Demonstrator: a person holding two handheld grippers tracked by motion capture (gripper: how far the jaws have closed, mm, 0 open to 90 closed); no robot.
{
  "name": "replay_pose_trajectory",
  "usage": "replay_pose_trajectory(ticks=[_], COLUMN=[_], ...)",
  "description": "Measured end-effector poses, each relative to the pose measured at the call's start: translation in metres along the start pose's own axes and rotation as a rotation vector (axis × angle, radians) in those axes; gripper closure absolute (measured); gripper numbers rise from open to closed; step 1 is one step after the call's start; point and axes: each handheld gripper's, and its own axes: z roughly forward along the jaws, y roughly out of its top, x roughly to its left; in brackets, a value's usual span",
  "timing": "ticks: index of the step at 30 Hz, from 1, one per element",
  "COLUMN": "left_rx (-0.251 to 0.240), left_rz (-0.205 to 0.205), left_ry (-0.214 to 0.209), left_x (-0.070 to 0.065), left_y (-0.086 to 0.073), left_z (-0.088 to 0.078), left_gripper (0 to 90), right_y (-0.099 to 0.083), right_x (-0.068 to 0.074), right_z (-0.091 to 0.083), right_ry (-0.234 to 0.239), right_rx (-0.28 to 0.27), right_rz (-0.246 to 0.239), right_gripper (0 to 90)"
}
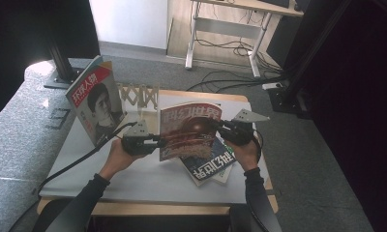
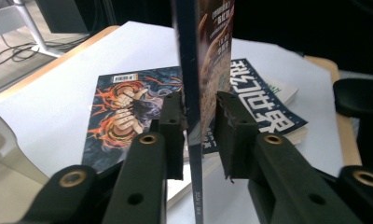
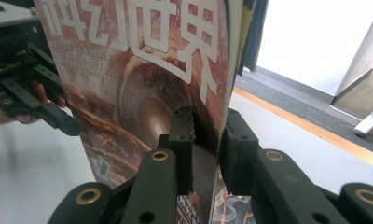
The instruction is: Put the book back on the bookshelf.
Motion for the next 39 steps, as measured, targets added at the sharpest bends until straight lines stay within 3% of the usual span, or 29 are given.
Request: replay_pose_trajectory(ticks=[7, 16, 19, 30, 35, 39], left_rx=[0.030, -0.004, -0.023, -0.022, -0.010, -0.008], left_rz=[0.013, 0.031, 0.009, 0.024, 0.032, -0.001], left_ry=[-0.004, 0.003, -0.011, -0.030, -0.016, -0.023], left_x=[0.003, 0.004, 0.007, 0.014, 0.014, 0.017], left_y=[0.011, 0.031, 0.038, 0.063, 0.078, 0.089], left_z=[0.002, -0.006, -0.010, -0.014, -0.014, -0.013], left_gripper=[65.4, 60.9, 59.7, 53.8, 53.9, 53.9], right_y=[-0.002, -0.002, -0.001, -0.001, -0.001, -0.001], right_x=[-0.002, -0.001, -0.001, -0.001, -0.001, -0.002], right_z=[-0.001, -0.001, -0.001, -0.001, -0.001, 0.000], right_ry=[-0.006, -0.002, -0.003, -0.004, -0.003, -0.003], right_rx=[0.000, -0.001, -0.001, -0.001, 0.000, 0.001], right_rz=[0.007, -0.002, -0.003, -0.005, -0.005, -0.005], right_gripper=[74.5, 73.6, 73.0, 71.7, 71.2, 70.5])
